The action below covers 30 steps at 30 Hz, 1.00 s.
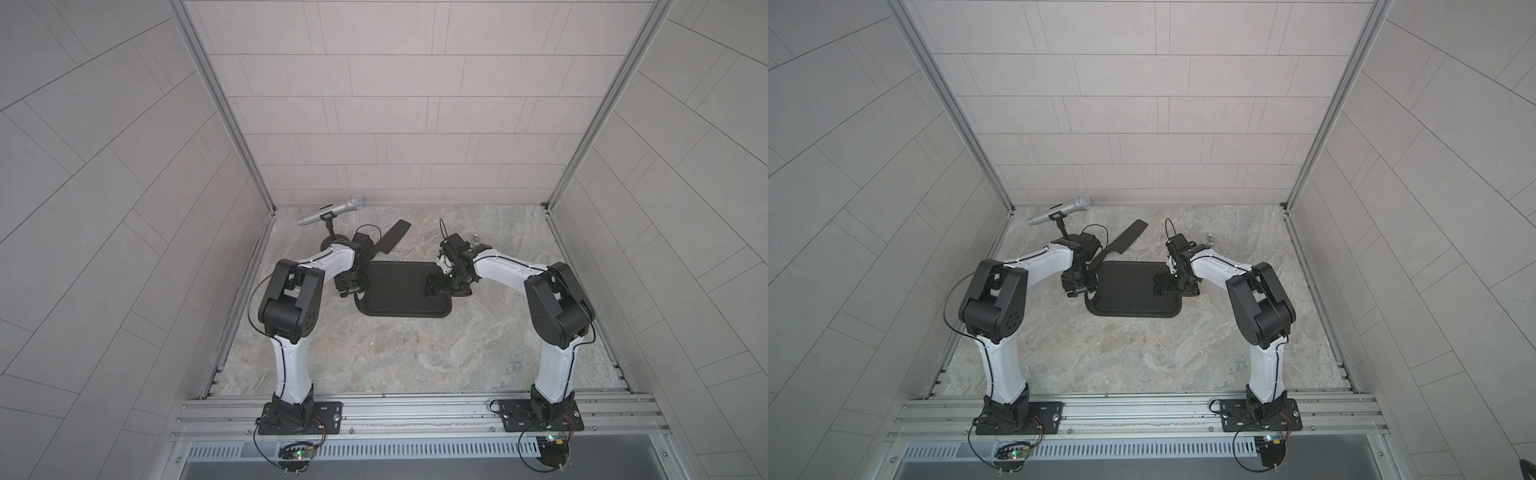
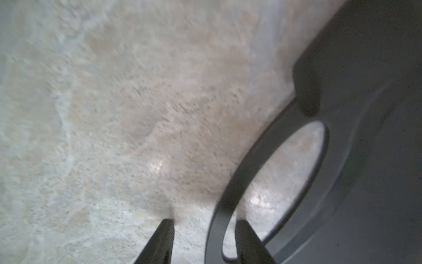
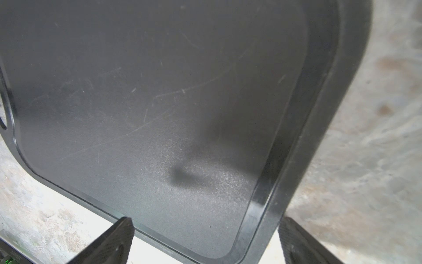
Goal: Align the knife with the edge of the cutting board
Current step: Adjust the work surface at the center of the board.
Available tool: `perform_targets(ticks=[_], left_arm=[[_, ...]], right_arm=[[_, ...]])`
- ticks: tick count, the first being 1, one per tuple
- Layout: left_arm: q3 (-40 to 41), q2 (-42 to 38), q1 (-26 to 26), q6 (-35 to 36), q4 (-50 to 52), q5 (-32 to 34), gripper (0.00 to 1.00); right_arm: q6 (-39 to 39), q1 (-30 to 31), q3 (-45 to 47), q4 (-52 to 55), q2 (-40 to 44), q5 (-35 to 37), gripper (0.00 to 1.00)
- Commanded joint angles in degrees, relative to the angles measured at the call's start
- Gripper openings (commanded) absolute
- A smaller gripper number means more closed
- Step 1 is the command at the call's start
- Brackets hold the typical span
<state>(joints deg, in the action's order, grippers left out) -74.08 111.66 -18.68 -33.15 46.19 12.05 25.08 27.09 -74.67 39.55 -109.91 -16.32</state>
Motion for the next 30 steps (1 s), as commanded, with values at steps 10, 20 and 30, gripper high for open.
perform_targets(ticks=[10,20,30], left_arm=[[12.9,-3.5,-1.8,-3.3,-0.5,-5.3,0.45],[18.6,-4.4,-3.7,-5.0,-3.9,-7.1,0.45],[20.5,-6.2,-5.7,-6.2,-5.0,-7.7,0.45]], right_arm=[[1.0,3.0,7.0,-0.6,-0.4,-4.1,1.00],[3.7,5.0,13.7,-2.6,3.5,-2.7,1.00],[6.2,7.6,18.6,-2.9,7.0,0.0,1.00]])
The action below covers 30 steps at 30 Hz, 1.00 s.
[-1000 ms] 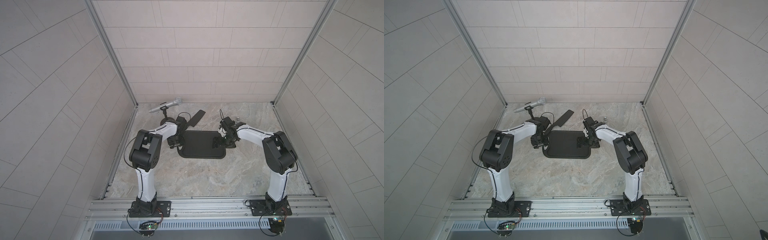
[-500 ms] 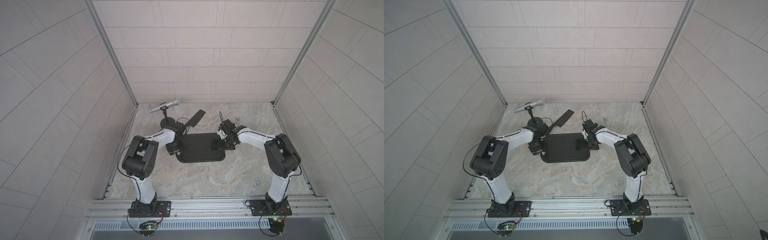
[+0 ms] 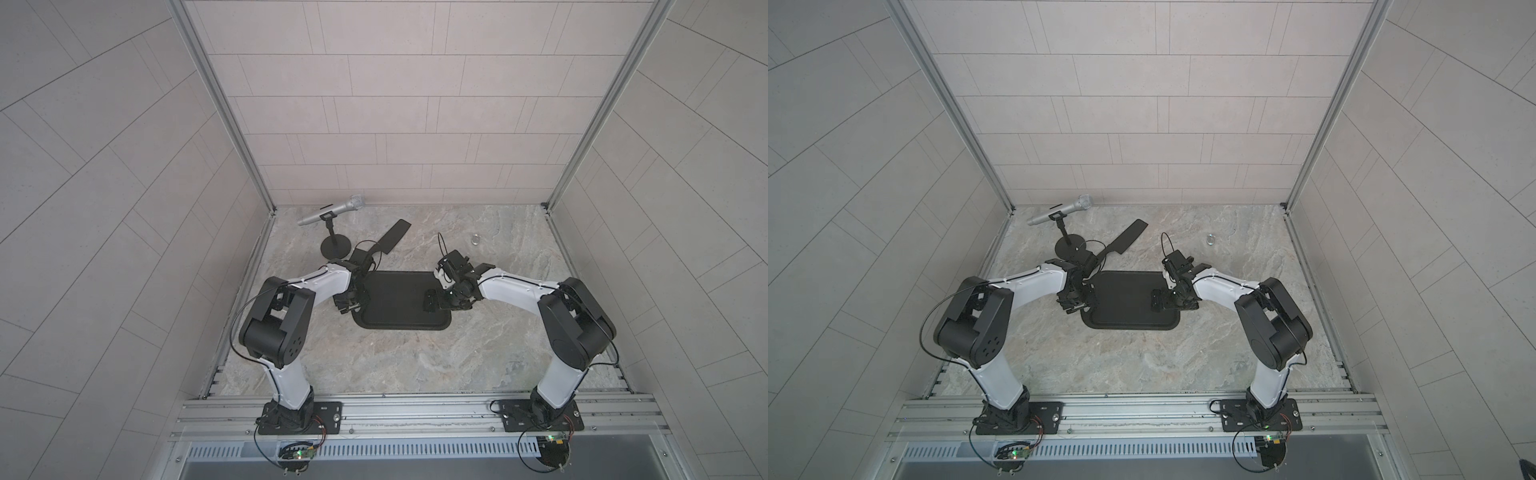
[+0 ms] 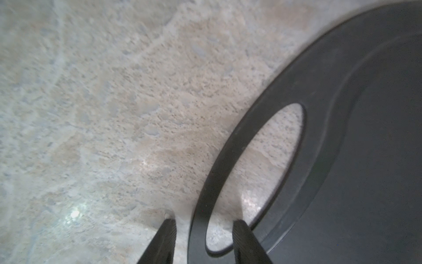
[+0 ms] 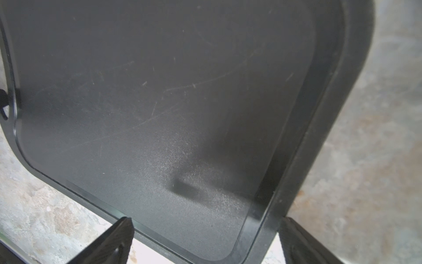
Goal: Align the knife with the edge of the cutting board
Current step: Adjust the work surface at the center of the board.
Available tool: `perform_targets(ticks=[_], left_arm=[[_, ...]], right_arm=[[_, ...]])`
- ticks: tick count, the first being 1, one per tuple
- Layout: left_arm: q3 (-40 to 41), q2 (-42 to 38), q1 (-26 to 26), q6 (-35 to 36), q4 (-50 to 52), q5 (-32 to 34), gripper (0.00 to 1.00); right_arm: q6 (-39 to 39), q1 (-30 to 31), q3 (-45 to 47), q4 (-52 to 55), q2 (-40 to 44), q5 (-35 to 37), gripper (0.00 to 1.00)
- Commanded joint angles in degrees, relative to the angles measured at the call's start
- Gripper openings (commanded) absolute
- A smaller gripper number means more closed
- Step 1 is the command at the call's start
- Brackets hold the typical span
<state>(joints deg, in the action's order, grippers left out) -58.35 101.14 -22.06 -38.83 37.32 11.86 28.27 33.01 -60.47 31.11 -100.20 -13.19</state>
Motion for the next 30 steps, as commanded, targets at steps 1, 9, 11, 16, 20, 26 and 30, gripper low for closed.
perform_targets(ticks=[1,9,11,16,20,26,30], left_arm=[[5.1,4.0,-2.6,-0.6,3.7,-7.7,0.45],[6.4,2.8,-5.0,-2.1,3.2,-8.1,0.45],[6.7,2.6,-5.2,-2.3,3.0,-8.2,0.45],[6.3,3.0,-6.2,-2.4,2.9,-8.3,0.45],[6.2,2.6,-6.4,-2.4,3.0,-8.3,0.45],[6.4,2.1,-6.6,-2.4,3.1,-8.7,0.45],[7.7,1.3,-7.1,-2.4,2.7,-8.7,0.45]], right_arm=[[3.3,1.8,4.7,5.6,-2.3,-3.0,1.00],[3.5,1.8,5.9,6.4,-0.3,-2.6,1.00],[3.6,1.8,6.3,6.3,0.1,-2.6,1.00],[3.8,1.7,6.9,5.7,0.8,-2.5,1.00],[3.6,1.6,6.6,5.7,0.7,-2.5,1.00],[3.3,1.3,6.4,5.4,-0.2,-2.3,1.00],[3.0,0.7,7.0,5.0,-0.3,-2.1,1.00]])
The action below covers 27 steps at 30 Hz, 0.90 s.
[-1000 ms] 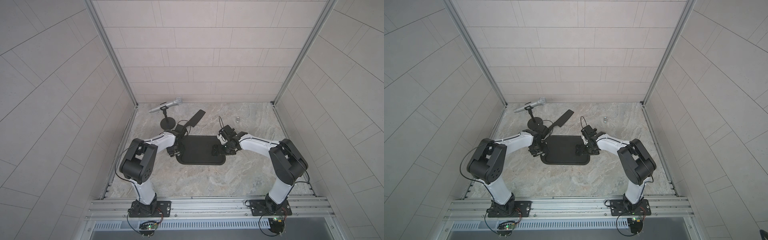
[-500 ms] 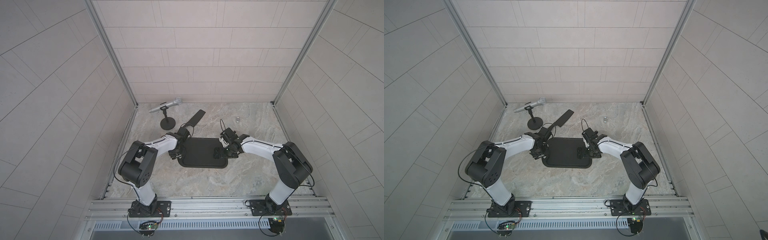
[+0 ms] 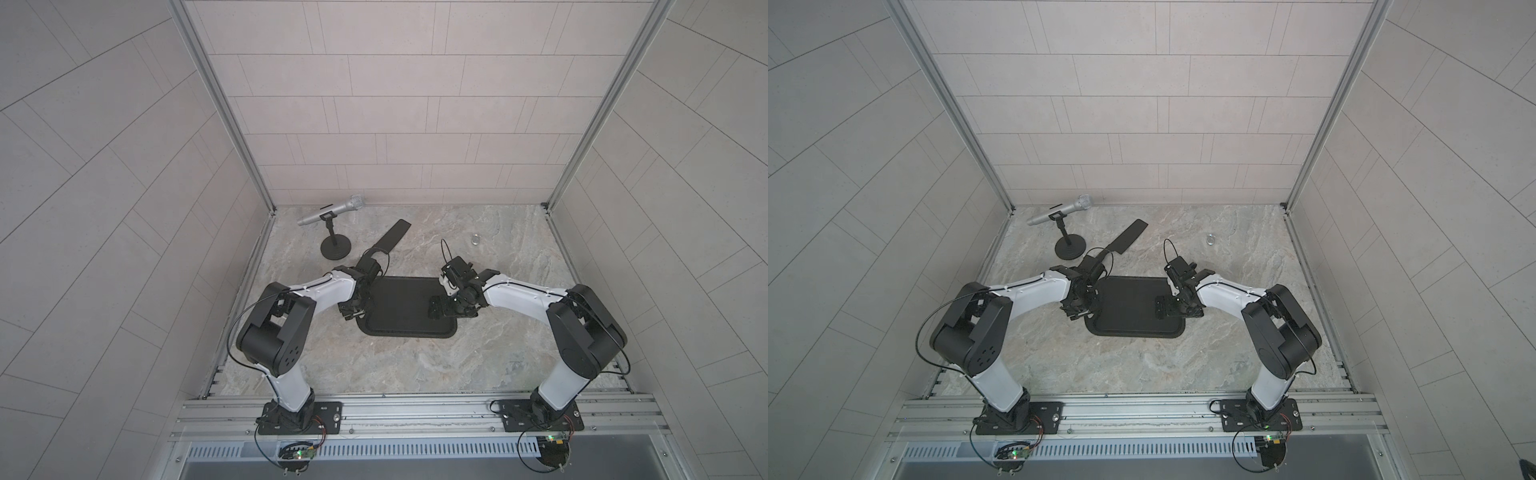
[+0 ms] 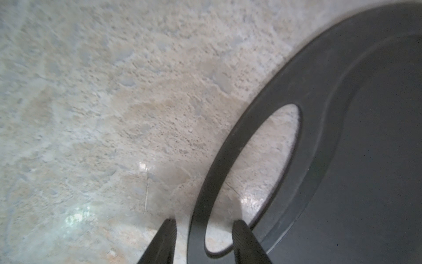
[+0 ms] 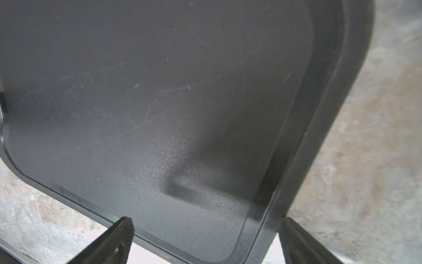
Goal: Align the knife with the edge of the cutting board
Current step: Adjust the work surface at the center of the board.
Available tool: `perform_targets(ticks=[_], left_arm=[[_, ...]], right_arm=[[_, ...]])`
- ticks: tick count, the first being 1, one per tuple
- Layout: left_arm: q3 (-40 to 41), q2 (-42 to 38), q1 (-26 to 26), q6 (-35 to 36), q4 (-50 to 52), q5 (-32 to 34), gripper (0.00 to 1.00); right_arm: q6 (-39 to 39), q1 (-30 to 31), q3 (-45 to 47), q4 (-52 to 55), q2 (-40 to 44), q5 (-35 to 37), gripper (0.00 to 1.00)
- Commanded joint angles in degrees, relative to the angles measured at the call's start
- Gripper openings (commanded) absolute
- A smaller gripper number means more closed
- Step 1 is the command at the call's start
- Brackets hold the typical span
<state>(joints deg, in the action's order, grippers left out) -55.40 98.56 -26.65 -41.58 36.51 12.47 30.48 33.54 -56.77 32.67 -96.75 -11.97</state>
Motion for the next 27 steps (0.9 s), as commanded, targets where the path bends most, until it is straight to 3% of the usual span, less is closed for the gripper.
perform_targets(ticks=[1,14,27], left_arm=[[5.2,3.7,-2.5,0.4,3.3,-9.2,0.45],[6.4,4.0,-2.5,0.6,2.5,-9.0,0.46],[3.3,2.3,-2.5,1.2,5.1,-7.5,0.56]], right_arm=[[0.8,0.1,3.5,3.3,-3.7,-3.3,1.00],[0.6,-0.7,4.1,3.3,-3.3,-3.3,1.00],[-0.1,-2.4,3.0,4.0,-2.5,-3.7,1.00]])
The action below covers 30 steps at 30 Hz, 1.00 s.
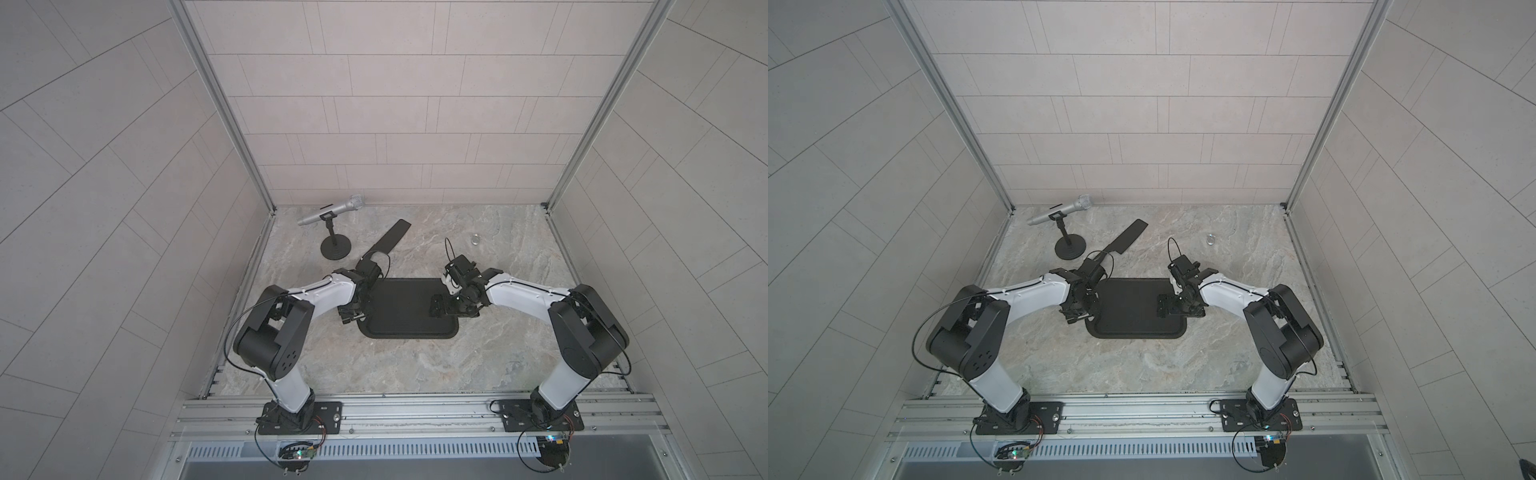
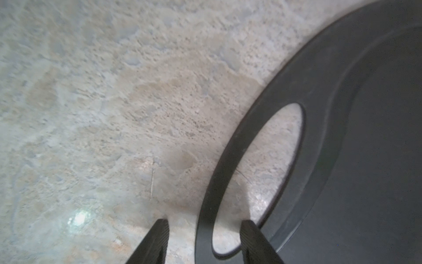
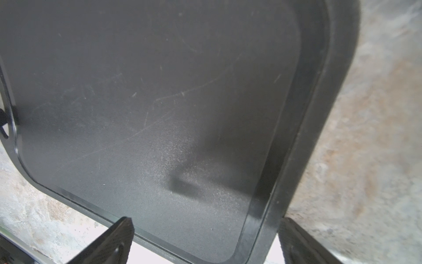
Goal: Align the knife with the edge of the cutting board
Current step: Adjust the work surface at the center of the board.
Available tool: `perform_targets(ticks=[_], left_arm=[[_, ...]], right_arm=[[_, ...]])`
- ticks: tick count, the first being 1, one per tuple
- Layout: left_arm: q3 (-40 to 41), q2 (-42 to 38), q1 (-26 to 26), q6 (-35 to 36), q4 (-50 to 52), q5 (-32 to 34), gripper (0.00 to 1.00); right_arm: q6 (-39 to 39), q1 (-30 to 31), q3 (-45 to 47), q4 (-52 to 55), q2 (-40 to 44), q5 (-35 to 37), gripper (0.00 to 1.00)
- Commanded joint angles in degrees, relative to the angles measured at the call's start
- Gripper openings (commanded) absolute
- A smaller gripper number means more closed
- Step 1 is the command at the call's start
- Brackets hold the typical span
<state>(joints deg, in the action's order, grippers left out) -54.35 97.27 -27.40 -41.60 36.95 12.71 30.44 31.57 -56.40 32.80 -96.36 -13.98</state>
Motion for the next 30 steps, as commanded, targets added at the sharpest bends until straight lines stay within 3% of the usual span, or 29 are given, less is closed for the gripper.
perform_targets(ticks=[1,9,30], left_arm=[[1.9,3.5,-1.7,1.2,4.8,-7.9,0.56],[1.3,2.8,-1.6,1.4,5.8,-7.1,0.58],[-13.4,-5.6,0.7,7.3,15.6,-3.8,0.99]], right_arm=[[-0.3,-0.7,2.6,3.8,-2.9,-1.9,1.00],[-0.3,-1.4,1.9,3.7,-2.7,-2.3,1.00],[2.6,-1.4,5.3,2.8,0.7,-0.7,1.00]])
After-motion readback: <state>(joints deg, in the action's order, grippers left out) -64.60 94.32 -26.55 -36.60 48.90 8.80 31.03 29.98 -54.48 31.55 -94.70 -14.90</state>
